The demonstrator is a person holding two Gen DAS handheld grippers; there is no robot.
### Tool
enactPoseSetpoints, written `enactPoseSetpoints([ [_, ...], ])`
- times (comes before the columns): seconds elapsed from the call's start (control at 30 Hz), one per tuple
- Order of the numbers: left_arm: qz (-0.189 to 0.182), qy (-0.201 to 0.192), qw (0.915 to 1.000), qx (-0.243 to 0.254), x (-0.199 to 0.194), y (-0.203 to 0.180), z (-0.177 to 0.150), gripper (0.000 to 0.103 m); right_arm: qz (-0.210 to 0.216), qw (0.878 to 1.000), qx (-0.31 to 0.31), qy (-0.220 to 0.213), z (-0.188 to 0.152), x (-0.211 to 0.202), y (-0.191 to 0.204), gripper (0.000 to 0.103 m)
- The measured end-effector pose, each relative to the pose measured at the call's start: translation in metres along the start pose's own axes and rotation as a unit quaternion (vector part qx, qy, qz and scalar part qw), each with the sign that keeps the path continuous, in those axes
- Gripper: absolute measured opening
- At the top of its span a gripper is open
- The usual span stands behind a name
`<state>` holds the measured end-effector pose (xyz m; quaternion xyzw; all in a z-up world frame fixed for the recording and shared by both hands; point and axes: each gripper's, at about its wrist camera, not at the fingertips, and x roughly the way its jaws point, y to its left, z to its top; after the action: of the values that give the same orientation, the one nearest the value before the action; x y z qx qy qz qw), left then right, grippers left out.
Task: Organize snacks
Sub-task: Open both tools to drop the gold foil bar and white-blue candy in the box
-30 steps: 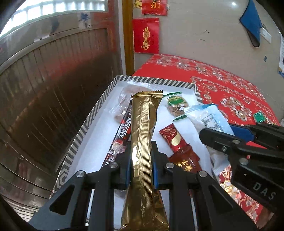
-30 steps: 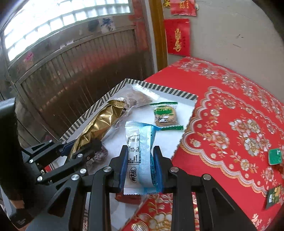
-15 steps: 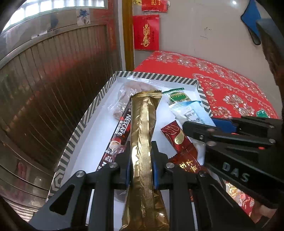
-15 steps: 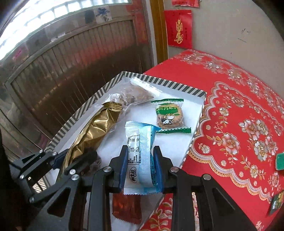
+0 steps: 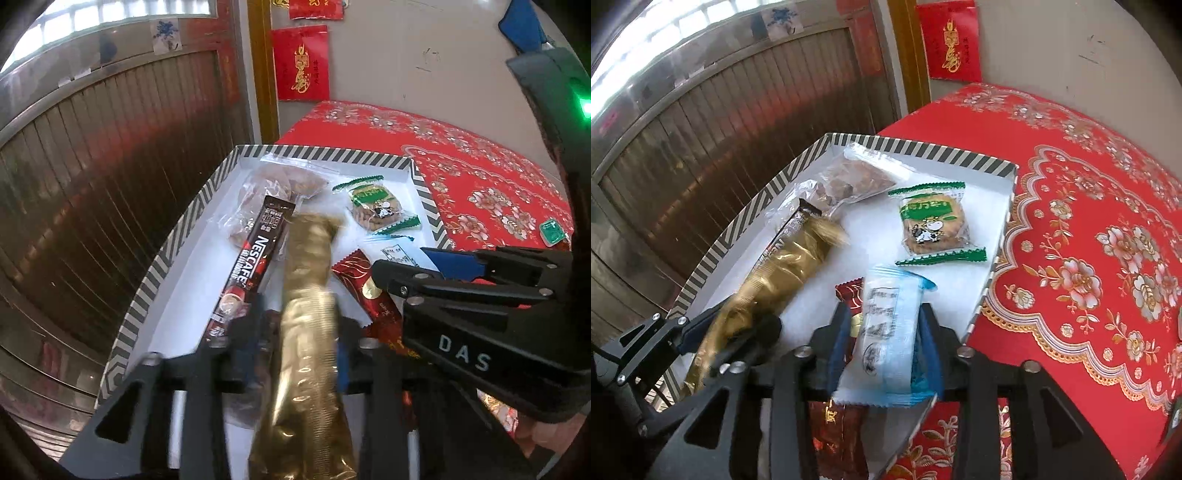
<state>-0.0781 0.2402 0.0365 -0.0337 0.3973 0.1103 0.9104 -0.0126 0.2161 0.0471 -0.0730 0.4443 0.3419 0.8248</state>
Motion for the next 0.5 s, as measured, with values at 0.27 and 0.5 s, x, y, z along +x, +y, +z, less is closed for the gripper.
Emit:
enactPoseSetpoints([
  [0.27,-0.009,-0.006,0.9999,-0.003,-0.001,-0.005,-0.002,0.074,0.008,1.0,0.015,-0.024,0.0,-0.018,-0.009,0.04],
  [0.5,-0.005,-0.009,0.9999,-0.005,-0.005,-0.008,-0.001,0.076,0.018,0.999,0.023,-0.039,-0.004,-0.032,-0.015,0.045],
])
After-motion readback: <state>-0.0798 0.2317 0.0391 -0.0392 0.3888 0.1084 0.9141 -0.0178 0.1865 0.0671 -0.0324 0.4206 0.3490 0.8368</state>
